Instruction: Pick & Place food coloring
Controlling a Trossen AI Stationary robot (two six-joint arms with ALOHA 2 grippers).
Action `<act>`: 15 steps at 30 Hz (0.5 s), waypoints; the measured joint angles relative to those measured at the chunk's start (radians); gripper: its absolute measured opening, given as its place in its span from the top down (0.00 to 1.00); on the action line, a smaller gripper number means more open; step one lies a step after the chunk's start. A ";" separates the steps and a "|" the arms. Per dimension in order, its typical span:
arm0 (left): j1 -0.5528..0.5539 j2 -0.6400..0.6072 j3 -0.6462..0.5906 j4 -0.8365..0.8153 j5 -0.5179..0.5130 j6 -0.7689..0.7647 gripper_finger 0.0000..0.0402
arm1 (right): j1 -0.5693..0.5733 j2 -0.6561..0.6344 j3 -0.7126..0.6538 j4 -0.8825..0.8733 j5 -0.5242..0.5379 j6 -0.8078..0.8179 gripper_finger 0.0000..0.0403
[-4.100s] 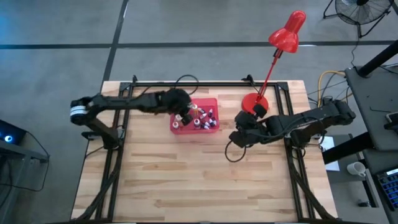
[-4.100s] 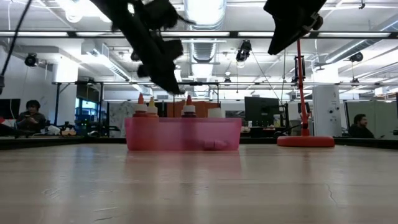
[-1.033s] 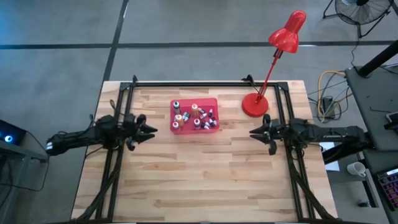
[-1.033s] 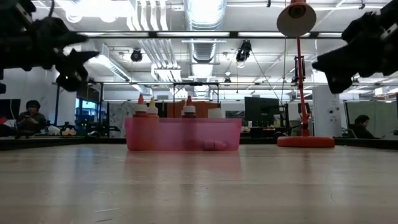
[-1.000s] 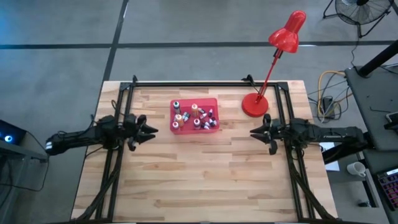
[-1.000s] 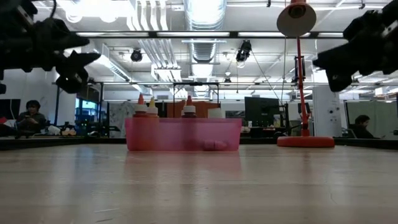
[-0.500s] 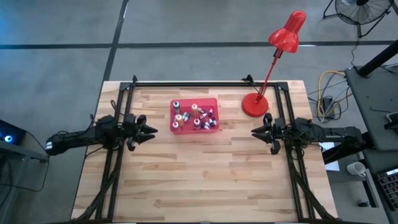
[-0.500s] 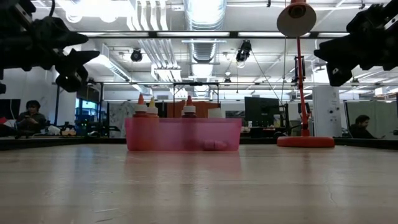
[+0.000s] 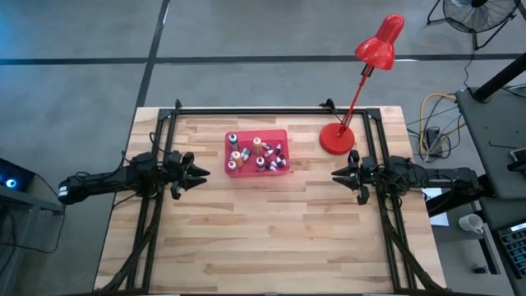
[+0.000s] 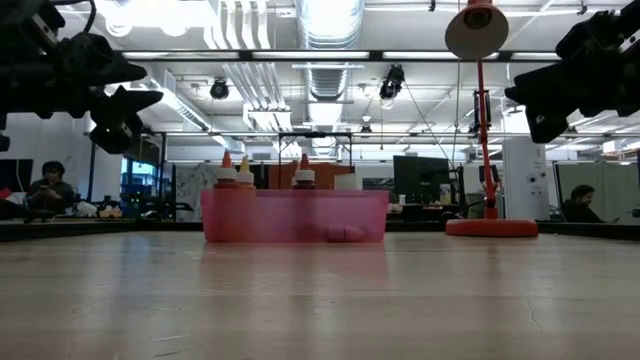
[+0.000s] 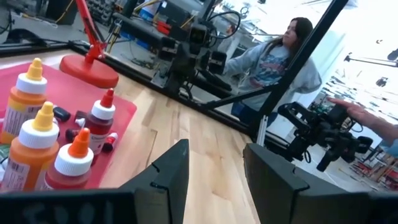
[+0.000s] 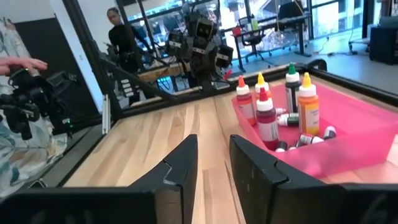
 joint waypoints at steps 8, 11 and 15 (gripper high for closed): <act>0.000 -0.005 0.000 0.004 0.001 0.000 0.69 | 0.000 -0.018 0.000 0.001 0.000 0.000 0.82; 0.000 -0.005 0.001 0.004 0.001 0.000 0.69 | 0.000 -0.013 0.000 0.001 0.000 0.000 0.83; 0.000 -0.005 0.002 0.004 0.001 0.000 0.69 | 0.000 -0.007 0.000 0.001 0.000 0.000 0.83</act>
